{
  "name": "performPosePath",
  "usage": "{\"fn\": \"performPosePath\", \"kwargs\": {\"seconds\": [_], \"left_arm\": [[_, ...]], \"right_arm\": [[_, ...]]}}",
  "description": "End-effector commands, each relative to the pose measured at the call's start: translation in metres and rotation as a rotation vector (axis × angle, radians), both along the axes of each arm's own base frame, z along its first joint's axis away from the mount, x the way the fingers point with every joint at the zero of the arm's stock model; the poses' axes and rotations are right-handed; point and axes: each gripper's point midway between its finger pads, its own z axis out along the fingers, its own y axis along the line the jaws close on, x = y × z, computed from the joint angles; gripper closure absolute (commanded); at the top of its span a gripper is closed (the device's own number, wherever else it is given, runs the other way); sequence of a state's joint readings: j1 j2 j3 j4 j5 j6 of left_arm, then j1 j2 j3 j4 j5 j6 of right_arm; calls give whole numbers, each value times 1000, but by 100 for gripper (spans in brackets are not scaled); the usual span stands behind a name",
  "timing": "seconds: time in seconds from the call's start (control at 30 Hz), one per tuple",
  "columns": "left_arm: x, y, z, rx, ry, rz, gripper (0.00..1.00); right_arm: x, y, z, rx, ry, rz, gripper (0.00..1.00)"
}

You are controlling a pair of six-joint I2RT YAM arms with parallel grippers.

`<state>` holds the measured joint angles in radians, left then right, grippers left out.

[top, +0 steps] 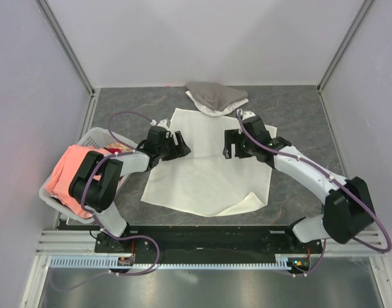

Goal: Fold the napkin, place the utensils inside, and roll it up
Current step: Flatten the napkin out, then fold the napkin

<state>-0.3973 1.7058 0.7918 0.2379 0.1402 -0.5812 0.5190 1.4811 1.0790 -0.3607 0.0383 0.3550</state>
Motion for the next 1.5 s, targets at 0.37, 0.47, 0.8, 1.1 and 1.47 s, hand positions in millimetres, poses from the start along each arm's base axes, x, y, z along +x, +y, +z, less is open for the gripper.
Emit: {"fn": "performPosePath", "kwargs": {"seconds": [0.37, 0.47, 0.8, 1.1, 1.47], "left_arm": [[-3, 0, -5, 0, 21, -38, 19], [-3, -1, -3, -5, 16, -41, 19], [-4, -5, 5, -33, 1, -55, 19], [11, -12, 43, -55, -61, -60, 18], [1, -5, 85, -63, -135, -55, 14]], "right_arm": [[-155, -70, -44, 3, 305, -129, 13], [-169, -69, -50, 24, 345, -109, 14], [-159, -75, -56, -13, 337, -167, 19], [-145, -79, -66, -78, 331, -194, 26], [-147, -77, -82, -120, 382, -143, 49]]}}
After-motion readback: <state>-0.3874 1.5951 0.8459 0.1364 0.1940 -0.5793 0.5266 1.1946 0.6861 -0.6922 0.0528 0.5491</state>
